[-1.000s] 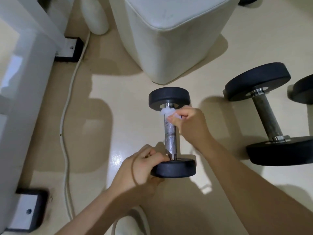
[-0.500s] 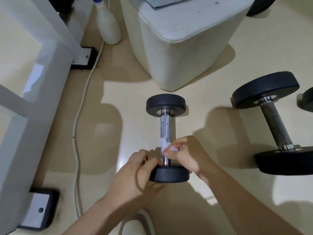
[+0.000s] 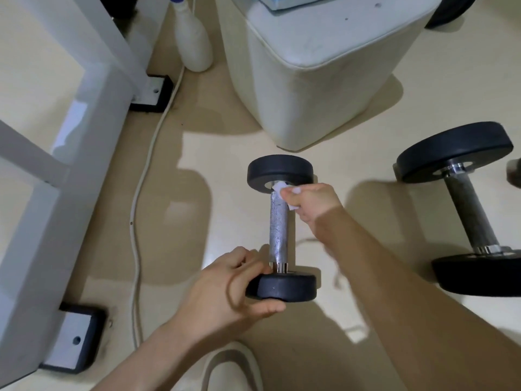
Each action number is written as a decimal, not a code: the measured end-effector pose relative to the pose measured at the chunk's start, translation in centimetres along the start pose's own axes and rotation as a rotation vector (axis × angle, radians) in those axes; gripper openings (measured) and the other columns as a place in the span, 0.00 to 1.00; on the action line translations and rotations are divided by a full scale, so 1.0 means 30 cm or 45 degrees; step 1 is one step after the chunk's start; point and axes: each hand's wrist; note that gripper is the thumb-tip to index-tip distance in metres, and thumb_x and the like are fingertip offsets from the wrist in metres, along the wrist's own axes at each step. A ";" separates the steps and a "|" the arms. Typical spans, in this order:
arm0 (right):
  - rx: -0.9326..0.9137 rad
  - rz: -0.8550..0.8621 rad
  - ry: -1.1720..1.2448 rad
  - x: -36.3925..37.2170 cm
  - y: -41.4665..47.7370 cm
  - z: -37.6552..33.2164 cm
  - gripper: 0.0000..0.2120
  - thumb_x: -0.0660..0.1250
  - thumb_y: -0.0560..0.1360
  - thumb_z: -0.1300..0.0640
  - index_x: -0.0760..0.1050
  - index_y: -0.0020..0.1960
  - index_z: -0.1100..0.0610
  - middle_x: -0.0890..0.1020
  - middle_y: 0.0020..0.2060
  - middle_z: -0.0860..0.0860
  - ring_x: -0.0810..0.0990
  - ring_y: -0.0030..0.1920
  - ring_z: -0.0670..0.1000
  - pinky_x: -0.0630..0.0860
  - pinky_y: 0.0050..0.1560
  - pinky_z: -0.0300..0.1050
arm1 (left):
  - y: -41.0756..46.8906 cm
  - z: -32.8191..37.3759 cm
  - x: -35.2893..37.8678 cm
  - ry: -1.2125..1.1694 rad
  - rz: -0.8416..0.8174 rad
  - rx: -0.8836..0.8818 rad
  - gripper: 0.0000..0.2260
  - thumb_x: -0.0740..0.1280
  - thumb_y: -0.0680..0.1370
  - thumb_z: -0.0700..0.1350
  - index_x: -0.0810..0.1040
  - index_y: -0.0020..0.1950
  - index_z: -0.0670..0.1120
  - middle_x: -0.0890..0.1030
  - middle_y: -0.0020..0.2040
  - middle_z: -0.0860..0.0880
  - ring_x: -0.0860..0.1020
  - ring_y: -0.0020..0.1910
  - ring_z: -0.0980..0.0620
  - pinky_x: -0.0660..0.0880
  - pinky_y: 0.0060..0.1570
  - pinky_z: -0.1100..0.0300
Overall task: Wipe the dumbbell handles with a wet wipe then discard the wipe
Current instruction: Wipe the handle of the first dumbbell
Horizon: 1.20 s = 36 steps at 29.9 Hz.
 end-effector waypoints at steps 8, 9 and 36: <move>-0.072 0.004 -0.393 0.038 -0.040 0.039 0.20 0.74 0.66 0.52 0.69 0.21 0.55 0.70 0.21 0.48 0.67 0.28 0.51 0.69 0.32 0.45 | -0.001 -0.056 -0.009 -0.186 0.018 -0.087 0.19 0.68 0.65 0.67 0.76 0.50 0.60 0.74 0.43 0.60 0.75 0.38 0.61 0.75 0.39 0.59; -0.144 0.061 -0.395 0.045 -0.017 0.034 0.17 0.75 0.65 0.53 0.70 0.25 0.54 0.71 0.23 0.49 0.68 0.29 0.50 0.71 0.33 0.46 | -0.006 -0.061 -0.008 -0.214 0.031 -0.102 0.19 0.69 0.64 0.67 0.76 0.50 0.60 0.75 0.44 0.60 0.75 0.39 0.61 0.76 0.40 0.59; -0.719 0.029 -0.386 0.185 -0.120 0.169 0.13 0.70 0.68 0.69 0.82 0.35 0.52 0.80 0.35 0.43 0.80 0.34 0.46 0.79 0.40 0.47 | -0.073 -0.081 -0.063 -0.021 -0.088 0.039 0.26 0.65 0.68 0.64 0.67 0.65 0.62 0.71 0.56 0.61 0.72 0.52 0.58 0.71 0.52 0.64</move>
Point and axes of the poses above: each hand's wrist, its own y-axis towards the middle knuckle, its own x-axis out of the palm, z = x × y
